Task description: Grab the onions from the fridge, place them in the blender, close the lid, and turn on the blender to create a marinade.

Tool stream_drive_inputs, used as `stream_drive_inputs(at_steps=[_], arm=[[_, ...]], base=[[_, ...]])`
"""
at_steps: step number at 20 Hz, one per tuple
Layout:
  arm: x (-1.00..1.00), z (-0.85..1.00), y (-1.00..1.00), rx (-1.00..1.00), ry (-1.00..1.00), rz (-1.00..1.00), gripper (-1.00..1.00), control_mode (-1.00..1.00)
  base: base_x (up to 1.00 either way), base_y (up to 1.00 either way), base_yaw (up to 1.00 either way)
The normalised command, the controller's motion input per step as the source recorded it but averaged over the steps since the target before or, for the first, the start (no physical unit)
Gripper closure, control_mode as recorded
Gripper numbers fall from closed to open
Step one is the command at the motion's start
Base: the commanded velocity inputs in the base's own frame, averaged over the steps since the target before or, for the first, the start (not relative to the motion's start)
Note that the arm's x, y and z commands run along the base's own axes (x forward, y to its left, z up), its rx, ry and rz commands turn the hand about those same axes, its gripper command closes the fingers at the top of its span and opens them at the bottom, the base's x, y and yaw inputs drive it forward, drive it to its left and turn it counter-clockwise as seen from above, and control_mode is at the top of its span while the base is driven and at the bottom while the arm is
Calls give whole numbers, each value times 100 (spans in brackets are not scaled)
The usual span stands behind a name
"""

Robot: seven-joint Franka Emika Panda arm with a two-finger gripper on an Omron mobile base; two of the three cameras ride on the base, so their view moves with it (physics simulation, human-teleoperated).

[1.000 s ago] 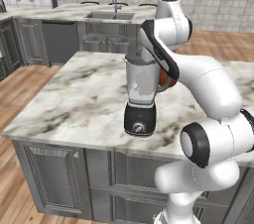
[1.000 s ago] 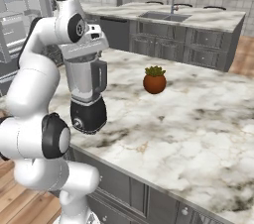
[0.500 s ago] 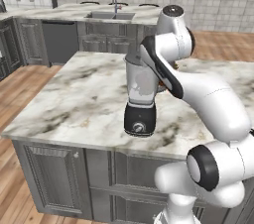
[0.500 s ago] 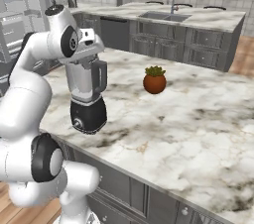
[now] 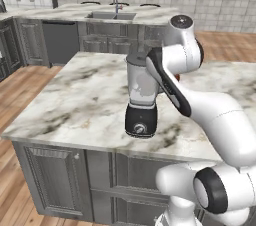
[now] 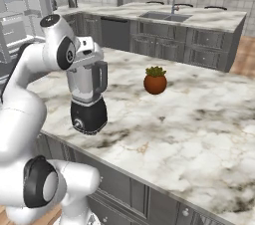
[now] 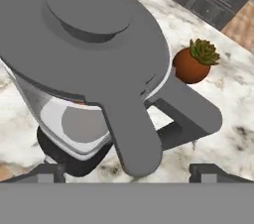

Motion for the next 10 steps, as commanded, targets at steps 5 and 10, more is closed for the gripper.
stream_drive_inputs(at_steps=[5, 10], arm=[[-100, -12, -2, 0, -22, -2, -100, -100], [-56, -53, 0, 2, -22, 0, -100, -100]], base=[[0, 0, 0], [0, 0, 0]])
